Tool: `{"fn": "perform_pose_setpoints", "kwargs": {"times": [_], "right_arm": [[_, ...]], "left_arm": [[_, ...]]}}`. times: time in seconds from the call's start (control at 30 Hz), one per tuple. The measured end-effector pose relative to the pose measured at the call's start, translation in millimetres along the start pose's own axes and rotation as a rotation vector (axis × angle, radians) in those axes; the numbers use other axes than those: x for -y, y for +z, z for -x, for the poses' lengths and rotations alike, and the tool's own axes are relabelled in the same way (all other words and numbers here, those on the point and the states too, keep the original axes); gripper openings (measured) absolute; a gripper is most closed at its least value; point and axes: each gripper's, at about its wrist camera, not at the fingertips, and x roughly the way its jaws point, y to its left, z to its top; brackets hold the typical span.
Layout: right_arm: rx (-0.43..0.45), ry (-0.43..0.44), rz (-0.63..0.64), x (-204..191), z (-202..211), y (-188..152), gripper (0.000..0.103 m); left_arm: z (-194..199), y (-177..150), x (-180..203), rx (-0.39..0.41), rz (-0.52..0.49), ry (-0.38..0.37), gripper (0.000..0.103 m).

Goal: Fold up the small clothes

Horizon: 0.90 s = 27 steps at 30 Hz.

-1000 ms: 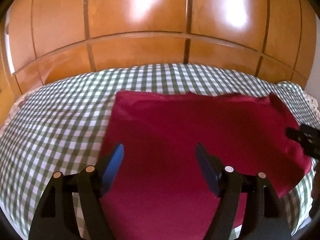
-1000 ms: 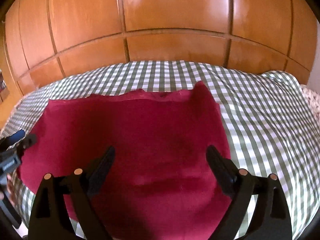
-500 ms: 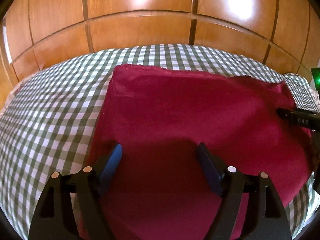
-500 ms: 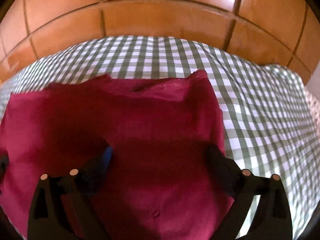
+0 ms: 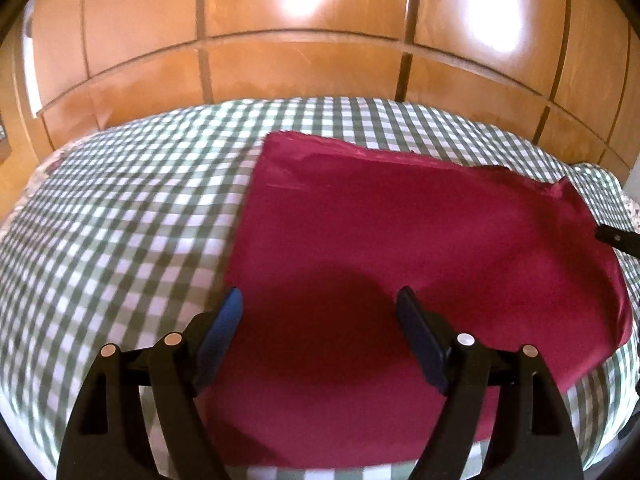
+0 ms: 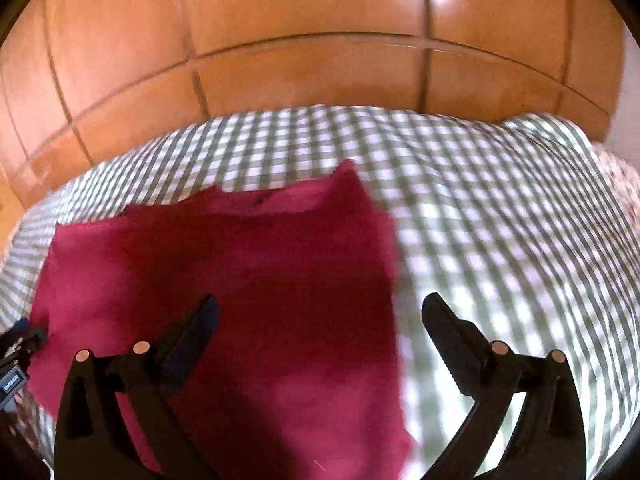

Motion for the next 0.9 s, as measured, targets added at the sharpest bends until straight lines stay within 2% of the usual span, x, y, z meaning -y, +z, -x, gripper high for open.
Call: {"fn": "perform_pose_setpoints", "kwargs": {"times": [0.13,0.23,0.3,0.4,0.6,0.67,0.9], "right_arm": [[-0.049,0.042,-0.111,36.7,7.2,-28.5,0.101],[-0.092,0.112,-0.161,44.9,8.0,-55.9,0.101],[-0.079,0.121,-0.152,42.3,15.5,-72.8,0.101],[-0.066,0.159,-0.142,34.8,26.0,-85.0,0.101],[-0.075,0.331,-0.214,29.6,36.6,-84.4,0.099],[-0.093,0.35,-0.23,26.7,33.0,-85.7,0.09],[-0.098,0.303,-0.241,29.3,30.0,-87.9,0.071]], "left_arm": [[11.8,-10.2,2.6,-0.004,-0.008,0.01,0.078],[19.5,-19.5,8.1,-0.009,-0.012,-0.002,0.078],[24.3,-26.0,12.1,-0.014,-0.022,-0.011,0.08],[30.0,-33.5,18.8,-0.011,-0.044,-0.018,0.081],[41.5,-41.1,32.9,0.01,-0.088,-0.03,0.081],[43.4,-41.6,35.4,0.014,-0.097,-0.037,0.081],[44.8,-45.2,40.9,0.006,-0.12,-0.049,0.081]]}}
